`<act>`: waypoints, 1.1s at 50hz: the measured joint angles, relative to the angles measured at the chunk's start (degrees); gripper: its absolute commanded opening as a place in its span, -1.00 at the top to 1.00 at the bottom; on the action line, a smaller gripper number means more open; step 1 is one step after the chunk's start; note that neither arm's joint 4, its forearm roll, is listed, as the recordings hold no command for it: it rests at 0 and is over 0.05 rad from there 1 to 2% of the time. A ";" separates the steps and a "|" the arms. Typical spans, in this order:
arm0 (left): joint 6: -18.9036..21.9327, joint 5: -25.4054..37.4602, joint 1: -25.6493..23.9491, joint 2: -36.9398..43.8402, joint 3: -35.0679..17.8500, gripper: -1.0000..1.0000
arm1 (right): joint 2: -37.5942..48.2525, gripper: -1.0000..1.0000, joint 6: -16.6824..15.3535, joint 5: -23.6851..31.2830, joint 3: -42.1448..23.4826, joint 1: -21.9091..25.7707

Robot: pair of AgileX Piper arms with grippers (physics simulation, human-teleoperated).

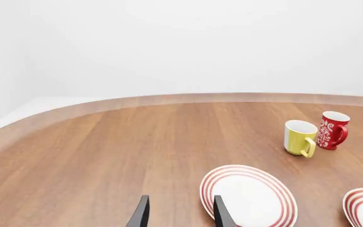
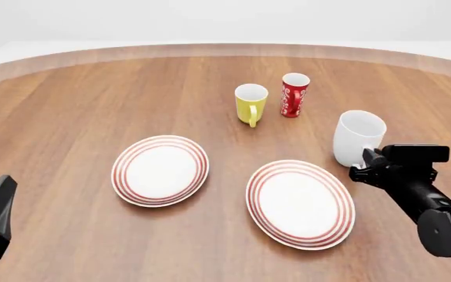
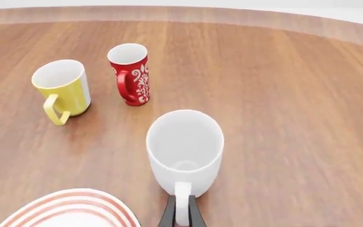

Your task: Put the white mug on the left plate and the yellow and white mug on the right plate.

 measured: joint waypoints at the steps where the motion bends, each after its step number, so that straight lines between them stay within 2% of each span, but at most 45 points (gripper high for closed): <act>1: 0.00 0.00 0.00 0.00 0.00 -1.00 | 0.00 1.00 -0.01 -0.03 0.04 -0.01; 16: 0.00 0.00 0.00 0.00 0.00 -1.00 | -3.01 1.00 -0.33 0.41 1.40 -0.50; 30: 0.00 0.00 0.00 0.00 0.00 -1.00 | -10.45 1.00 -0.19 3.60 2.62 -0.16; 55: 0.00 0.00 0.00 0.00 0.00 -1.00 | -27.84 1.00 -1.00 16.09 2.41 3.76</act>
